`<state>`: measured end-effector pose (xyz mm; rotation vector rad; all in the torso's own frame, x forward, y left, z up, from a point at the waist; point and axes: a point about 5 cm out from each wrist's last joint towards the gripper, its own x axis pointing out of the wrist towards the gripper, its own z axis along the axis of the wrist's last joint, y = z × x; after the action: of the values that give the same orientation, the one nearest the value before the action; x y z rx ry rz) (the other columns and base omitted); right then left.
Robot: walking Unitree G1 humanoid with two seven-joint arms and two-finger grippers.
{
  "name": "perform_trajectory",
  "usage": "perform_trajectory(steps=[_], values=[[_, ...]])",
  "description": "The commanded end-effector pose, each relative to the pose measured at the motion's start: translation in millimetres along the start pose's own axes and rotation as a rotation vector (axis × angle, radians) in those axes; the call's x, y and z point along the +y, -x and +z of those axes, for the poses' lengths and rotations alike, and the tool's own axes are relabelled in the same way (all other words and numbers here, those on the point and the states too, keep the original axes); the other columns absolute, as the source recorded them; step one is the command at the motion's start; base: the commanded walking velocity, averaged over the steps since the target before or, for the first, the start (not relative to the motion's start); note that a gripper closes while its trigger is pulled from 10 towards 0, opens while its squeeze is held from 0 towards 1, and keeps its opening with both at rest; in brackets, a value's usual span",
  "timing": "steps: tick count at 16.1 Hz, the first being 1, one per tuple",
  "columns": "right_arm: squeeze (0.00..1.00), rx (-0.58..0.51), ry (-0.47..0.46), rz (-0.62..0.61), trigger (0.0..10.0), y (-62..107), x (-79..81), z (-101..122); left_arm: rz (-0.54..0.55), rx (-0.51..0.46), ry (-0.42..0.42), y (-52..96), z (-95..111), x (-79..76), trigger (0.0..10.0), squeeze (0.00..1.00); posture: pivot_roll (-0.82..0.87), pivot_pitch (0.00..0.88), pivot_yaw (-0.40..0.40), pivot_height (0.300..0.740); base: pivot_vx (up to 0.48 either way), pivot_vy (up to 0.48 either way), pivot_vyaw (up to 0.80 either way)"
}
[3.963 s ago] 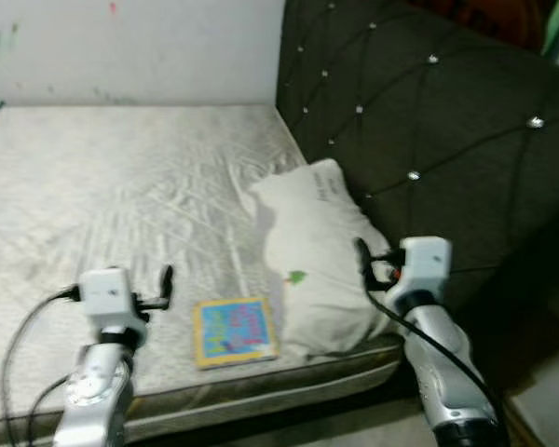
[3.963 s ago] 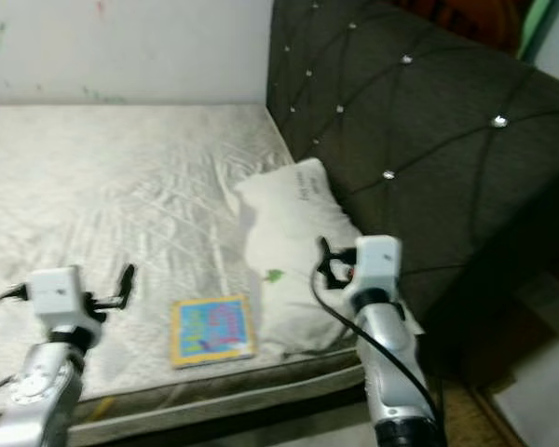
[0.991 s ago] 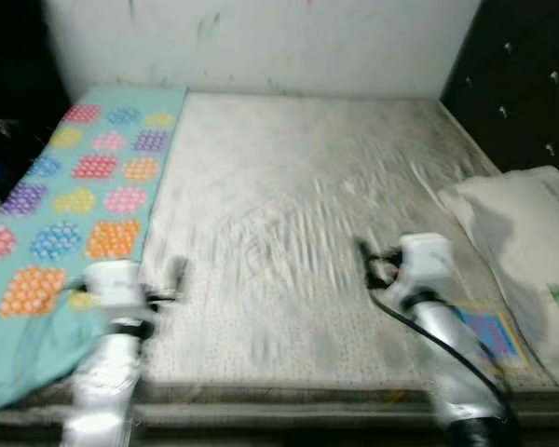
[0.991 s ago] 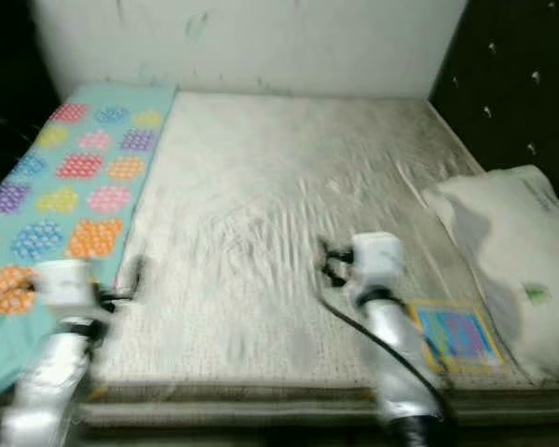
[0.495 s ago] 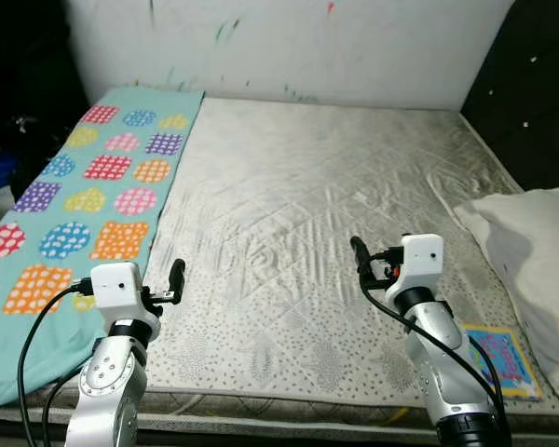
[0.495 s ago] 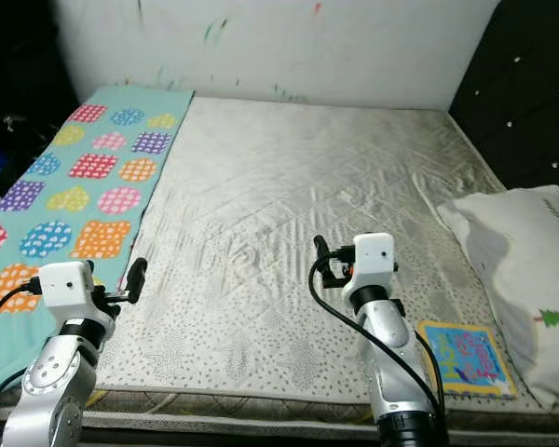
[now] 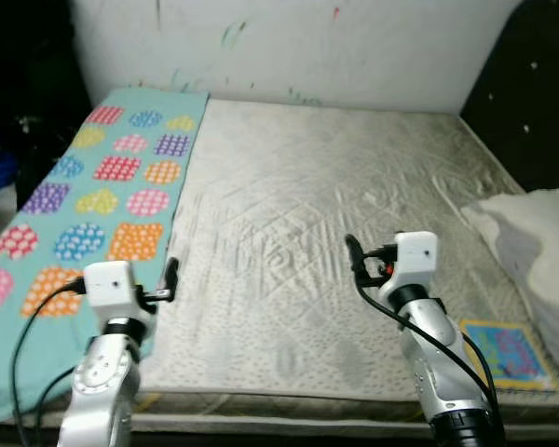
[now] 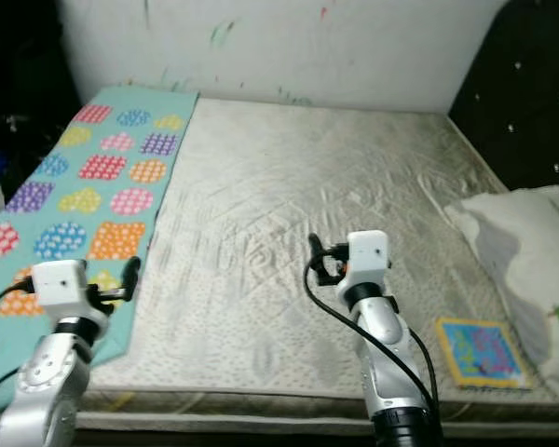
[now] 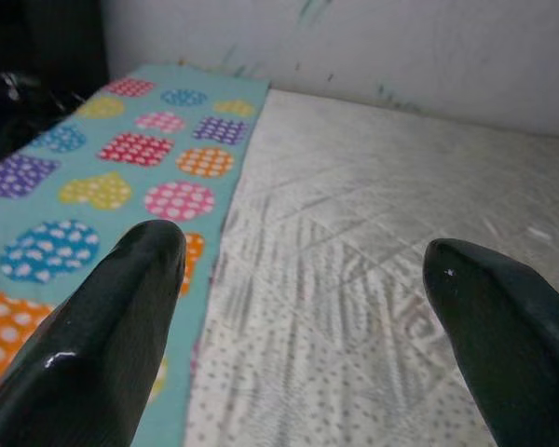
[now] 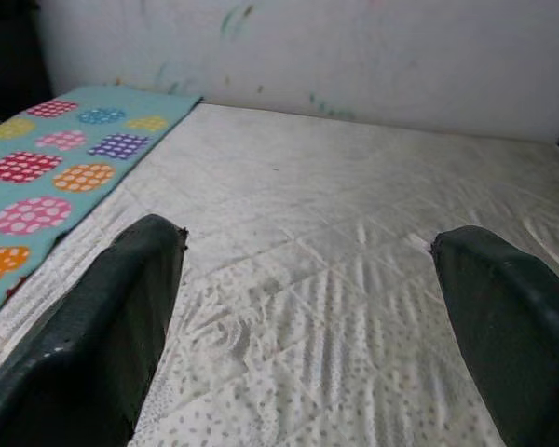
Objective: Clean up the room
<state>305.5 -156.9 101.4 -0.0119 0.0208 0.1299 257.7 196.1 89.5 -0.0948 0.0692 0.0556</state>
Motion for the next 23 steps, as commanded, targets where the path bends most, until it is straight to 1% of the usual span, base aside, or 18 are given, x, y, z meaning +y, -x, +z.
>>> perform_trajectory(steps=[1, 23], values=[[0.0, 0.008, 0.007, -0.031, 10.0, 1.9, -9.8, -1.0, -0.022, 0.02, 0.015, -0.2, -4.2, -7.0, 10.0, 0.0, -0.09, 0.017, -0.034, 0.74, 0.0, 0.48, 0.0], [0.0, 0.023, 0.015, -0.018, 10.0, -1.5, -8.1, -2.5, -0.018, 0.021, 0.011, -2.9, -3.6, -6.9, 10.0, 0.0, -0.09, 0.017, -0.034, 0.74, 0.0, 0.48, 0.0]])
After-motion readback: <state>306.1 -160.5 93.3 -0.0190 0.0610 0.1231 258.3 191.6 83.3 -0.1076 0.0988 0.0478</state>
